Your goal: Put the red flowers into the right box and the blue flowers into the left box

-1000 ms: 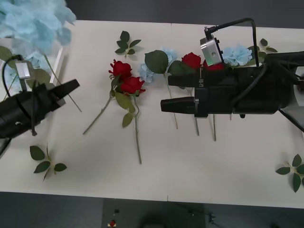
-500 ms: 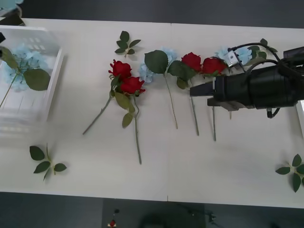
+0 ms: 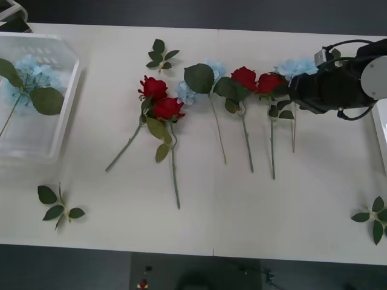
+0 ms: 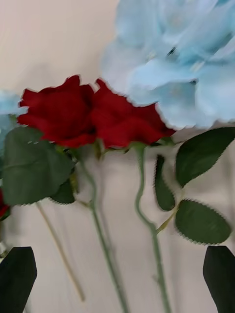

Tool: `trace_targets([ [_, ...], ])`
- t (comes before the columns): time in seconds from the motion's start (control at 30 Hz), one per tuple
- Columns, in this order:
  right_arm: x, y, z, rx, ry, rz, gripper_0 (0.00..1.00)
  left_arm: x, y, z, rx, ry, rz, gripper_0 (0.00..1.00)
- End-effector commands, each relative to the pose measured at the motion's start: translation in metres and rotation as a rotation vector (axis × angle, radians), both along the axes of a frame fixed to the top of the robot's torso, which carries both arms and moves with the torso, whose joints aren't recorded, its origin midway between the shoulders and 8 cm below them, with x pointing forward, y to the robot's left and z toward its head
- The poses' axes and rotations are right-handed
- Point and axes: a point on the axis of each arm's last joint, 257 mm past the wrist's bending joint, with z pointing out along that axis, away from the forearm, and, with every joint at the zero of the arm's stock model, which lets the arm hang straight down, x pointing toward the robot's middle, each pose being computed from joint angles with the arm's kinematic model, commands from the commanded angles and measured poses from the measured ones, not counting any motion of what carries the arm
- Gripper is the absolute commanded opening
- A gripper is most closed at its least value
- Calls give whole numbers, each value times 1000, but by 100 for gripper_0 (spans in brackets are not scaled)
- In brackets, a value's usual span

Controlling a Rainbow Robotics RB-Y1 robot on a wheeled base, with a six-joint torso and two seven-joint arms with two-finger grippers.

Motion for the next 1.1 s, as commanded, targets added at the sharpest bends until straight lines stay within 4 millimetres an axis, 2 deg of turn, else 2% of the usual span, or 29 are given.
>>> trace_targets([
  [0.03,29,-15,11,-28,-31,-83,100,-31,16,7,70,-28,42,0],
  [0.13,41,-35,5,-70,-37,-136,100,-46,10,0,83,-35,49,0],
  [0.3,53,-55,-5,-130,-33,-193,100,-50,6,-7,84,-35,53,1],
  [0.37,59,-60,-10,-155,-28,-219,100,-50,5,-9,79,-34,55,31],
  [0.4,63,-65,-11,-179,-31,-233,100,-51,5,-11,76,-34,56,54],
  [0.43,66,-65,-13,-203,-39,-235,100,-51,4,-11,76,-34,53,68],
  [0.47,70,-68,-13,-237,-50,-241,100,-51,5,-11,75,-34,56,77],
  [0.57,77,-68,-18,-280,-61,-267,100,-51,5,-11,72,-35,56,83],
  [0.67,84,-55,-25,-269,-66,-294,100,-50,-9,-10,51,-31,15,88],
  [0.77,88,-42,-33,-261,-72,-304,100,-52,-46,-10,10,-17,-101,89],
  [0.83,91,-35,-38,-259,-78,-312,100,-53,-85,-6,7,-13,-206,89],
  [0.87,92,-33,-40,-260,-79,-315,100,-52,-98,-5,9,-15,-236,89],
  [0.9,94,-32,-41,-266,-85,-321,100,-51,-121,-3,14,-18,-284,88],
  [0.97,97,-35,-44,-293,-95,-338,100,-47,-168,-1,55,-24,-379,89],
  [1.03,99,-37,-46,-315,-102,-343,100,-43,-190,-4,102,-20,-428,89],
  [1.07,100,-42,-47,-327,-102,-359,100,-38,-211,-7,163,-19,-474,89],
  [1.1,101,-43,-48,-329,-102,-363,100,-35,-218,-8,186,-18,-488,88],
])
